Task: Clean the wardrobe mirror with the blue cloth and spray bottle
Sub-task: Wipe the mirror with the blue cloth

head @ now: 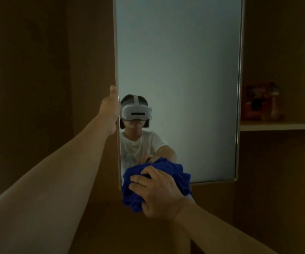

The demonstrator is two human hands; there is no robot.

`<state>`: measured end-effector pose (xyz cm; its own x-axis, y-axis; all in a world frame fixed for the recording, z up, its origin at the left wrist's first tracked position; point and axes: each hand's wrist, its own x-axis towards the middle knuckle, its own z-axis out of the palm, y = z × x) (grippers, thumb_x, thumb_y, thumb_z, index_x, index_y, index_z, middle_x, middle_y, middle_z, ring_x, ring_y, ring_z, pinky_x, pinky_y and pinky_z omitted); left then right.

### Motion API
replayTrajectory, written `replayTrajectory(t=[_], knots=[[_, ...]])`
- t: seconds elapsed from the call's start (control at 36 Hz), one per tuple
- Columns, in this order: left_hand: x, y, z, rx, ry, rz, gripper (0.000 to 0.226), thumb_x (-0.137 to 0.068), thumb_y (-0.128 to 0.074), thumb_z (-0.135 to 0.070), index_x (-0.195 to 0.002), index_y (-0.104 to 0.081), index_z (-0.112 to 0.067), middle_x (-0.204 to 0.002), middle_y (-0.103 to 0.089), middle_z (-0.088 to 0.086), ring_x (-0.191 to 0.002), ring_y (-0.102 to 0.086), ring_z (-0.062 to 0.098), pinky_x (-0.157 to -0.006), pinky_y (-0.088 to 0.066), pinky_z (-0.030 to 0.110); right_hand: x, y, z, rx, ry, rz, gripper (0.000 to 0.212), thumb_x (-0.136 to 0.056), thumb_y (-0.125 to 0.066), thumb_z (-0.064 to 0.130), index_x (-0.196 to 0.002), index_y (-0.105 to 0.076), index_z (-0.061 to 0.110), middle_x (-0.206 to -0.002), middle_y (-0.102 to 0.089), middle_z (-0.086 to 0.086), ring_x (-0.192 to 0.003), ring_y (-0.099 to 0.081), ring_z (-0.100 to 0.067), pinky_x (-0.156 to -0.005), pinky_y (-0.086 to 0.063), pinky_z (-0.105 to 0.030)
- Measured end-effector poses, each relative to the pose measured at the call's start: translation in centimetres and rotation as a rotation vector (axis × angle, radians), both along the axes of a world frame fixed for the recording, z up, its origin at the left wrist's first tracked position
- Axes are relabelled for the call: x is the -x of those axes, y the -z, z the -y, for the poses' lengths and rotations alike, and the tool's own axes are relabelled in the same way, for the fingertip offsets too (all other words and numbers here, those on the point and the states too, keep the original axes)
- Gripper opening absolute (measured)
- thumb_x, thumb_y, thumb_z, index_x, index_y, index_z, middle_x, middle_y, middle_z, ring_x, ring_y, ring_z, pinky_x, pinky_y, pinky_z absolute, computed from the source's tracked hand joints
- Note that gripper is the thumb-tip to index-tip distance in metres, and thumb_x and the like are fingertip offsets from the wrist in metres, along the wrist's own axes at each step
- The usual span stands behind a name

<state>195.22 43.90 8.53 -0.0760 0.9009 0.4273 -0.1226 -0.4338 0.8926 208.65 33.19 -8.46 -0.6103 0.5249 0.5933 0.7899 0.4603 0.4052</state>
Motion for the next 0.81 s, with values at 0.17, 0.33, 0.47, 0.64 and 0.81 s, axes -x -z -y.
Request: replayTrajectory(t=[0.17,0.33,0.47,0.64,0.81], knots=[[0.8,2.8,-0.2,0.027,0.033,-0.112,0.06,-0.085,-0.027,-0.07,-0.063,-0.052,-0.021,-0.06,-0.045,-0.003,-0.058,-0.041,0.013,-0.071,-0.041,0.032,0.6,0.6,0.3,0.239,0.066,0.05,0.037,-0.084,-0.049,0.029,-0.118,-0.06,0.018,-0.119,-0.061,0.004,-0.102,-0.046,-0.022,-0.08,-0.046,-0.035],[0.8,6.8,-0.9,0.011,0.019,-0.208,0.07,-0.083,-0.016,-0.073,-0.048,-0.044,-0.019,-0.051,-0.039,0.001,-0.048,-0.033,0.016,-0.051,-0.031,0.03,1.4,-2.6,0.3,0.063,-0.051,-0.232,0.03,-0.072,-0.061,0.016,-0.102,-0.067,0.014,-0.098,-0.067,-0.001,-0.087,-0.056,-0.023,-0.066,-0.051,-0.035],[0.7,6.8,-1.1,0.009,0.024,-0.239,0.074,-0.084,-0.011,-0.073,-0.038,-0.036,-0.02,-0.041,-0.032,-0.003,-0.034,-0.025,0.013,-0.043,-0.023,0.026,4.3,-2.5,-1.2,-0.059,0.107,-0.143,0.047,-0.074,-0.066,0.026,-0.119,-0.06,0.015,-0.129,-0.055,-0.003,-0.104,-0.051,-0.027,-0.08,-0.046,-0.036],[0.7,6.6,-1.3,0.028,0.003,-0.23,0.07,-0.081,-0.016,-0.075,-0.063,-0.049,-0.017,-0.061,-0.045,0.0,-0.058,-0.041,0.016,-0.06,-0.04,0.03,4.4,1.9,-1.3,0.093,0.19,-0.01,0.051,-0.078,-0.064,0.032,-0.125,-0.053,0.017,-0.138,-0.045,-0.001,-0.112,-0.038,-0.027,-0.084,-0.043,-0.037],[0.7,6.5,-0.5,-0.015,-0.01,-0.268,0.069,-0.083,-0.013,-0.073,-0.062,-0.049,-0.018,-0.055,-0.041,0.0,-0.05,-0.037,0.013,-0.055,-0.035,0.027,3.4,0.7,-0.1,0.241,0.16,0.03,0.027,-0.087,-0.048,0.024,-0.11,-0.059,0.019,-0.116,-0.056,0.004,-0.101,-0.038,-0.02,-0.082,-0.037,-0.034]])
